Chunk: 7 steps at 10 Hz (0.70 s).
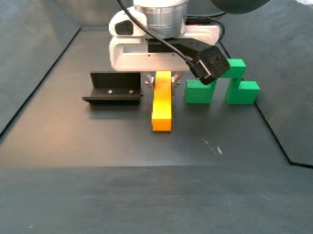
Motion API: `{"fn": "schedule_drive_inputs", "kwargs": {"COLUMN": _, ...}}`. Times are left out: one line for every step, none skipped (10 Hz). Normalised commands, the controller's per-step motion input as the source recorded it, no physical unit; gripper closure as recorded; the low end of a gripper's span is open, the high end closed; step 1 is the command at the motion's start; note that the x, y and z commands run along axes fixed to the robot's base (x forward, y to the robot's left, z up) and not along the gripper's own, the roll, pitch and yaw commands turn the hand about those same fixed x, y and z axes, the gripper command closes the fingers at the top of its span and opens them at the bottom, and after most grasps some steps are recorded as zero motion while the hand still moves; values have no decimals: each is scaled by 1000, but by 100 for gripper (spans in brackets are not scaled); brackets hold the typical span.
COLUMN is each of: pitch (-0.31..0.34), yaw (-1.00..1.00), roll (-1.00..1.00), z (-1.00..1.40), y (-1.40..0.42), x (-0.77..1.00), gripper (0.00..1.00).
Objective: Pick up the yellow object. Move up. Move to above the board. Insert the yellow object.
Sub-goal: Pick up the yellow object, then move up.
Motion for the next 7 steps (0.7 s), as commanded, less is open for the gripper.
{"fn": "schedule_drive_inputs", "kwargs": {"pitch": 0, "yaw": 0, "roll": 0, "z": 0, "y": 0, "x": 0, "gripper": 100}}
{"fn": "schedule_drive_inputs", "kwargs": {"pitch": 0, "yaw": 0, "roll": 0, "z": 0, "y": 0, "x": 0, "gripper": 100}}
{"fn": "schedule_drive_inputs", "kwargs": {"pitch": 0, "yaw": 0, "roll": 0, "z": 0, "y": 0, "x": 0, "gripper": 100}}
{"fn": "schedule_drive_inputs", "kwargs": {"pitch": 0, "yaw": 0, "roll": 0, "z": 0, "y": 0, "x": 0, "gripper": 100}}
{"fn": "schedule_drive_inputs", "kwargs": {"pitch": 0, "yaw": 0, "roll": 0, "z": 0, "y": 0, "x": 0, "gripper": 100}}
{"fn": "schedule_drive_inputs", "kwargs": {"pitch": 0, "yaw": 0, "roll": 0, "z": 833, "y": 0, "x": 0, "gripper": 100}}
{"fn": "schedule_drive_inputs", "kwargs": {"pitch": 41, "yaw": 38, "roll": -13, "z": 780, "y": -27, "x": -63, "gripper": 100}}
